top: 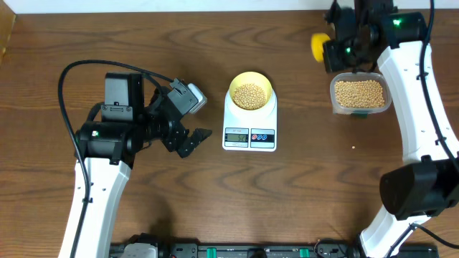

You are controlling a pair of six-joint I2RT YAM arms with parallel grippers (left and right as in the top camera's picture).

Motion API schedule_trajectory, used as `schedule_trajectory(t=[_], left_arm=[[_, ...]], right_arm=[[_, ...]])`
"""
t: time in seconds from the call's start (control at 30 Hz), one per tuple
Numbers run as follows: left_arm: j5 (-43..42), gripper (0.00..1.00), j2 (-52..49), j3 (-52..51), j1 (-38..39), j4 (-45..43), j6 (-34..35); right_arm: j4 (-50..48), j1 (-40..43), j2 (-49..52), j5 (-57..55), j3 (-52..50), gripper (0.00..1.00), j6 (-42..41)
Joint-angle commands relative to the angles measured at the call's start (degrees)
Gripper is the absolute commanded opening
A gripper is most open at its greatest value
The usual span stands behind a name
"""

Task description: Scoop item into bowl and weigh 50g on scale

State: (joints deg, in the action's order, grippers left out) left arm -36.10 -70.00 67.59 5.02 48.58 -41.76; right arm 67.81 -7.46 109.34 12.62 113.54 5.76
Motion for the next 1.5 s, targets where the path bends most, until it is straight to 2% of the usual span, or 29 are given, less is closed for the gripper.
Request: schedule_trajectory(t=[0.0, 0.37, 0.67, 0.93, 1.47], left_arm=[[-0.5, 0.99, 0.0, 0.8, -0.2, 0.0, 0.7], [-0.5, 0.99, 0.0, 0.9, -0.2, 0.0, 0.7], [-0.5, 0.99, 0.0, 0.9, -0.2, 0.0, 0.7], [-0.5, 0.99, 0.0, 0.9, -0.2, 0.0, 0.7], [-0.5, 0.99, 0.0, 0.9, -0.2, 0.0, 0.7]], right_arm=[[-1.6, -2.0, -0.1, 11.6, 1.5, 0.01, -1.0], [-4.3, -10.5, 4.6, 12.9, 1.1, 0.01, 5.9], [-1.8, -16.8, 9.0, 5.5, 1.0, 0.01, 11.7], [-0.7, -20.6, 12.5, -1.3, 1.0, 0.01, 11.6], [0.0, -20.8, 12.6, -6.7, 1.0, 0.01, 11.7]])
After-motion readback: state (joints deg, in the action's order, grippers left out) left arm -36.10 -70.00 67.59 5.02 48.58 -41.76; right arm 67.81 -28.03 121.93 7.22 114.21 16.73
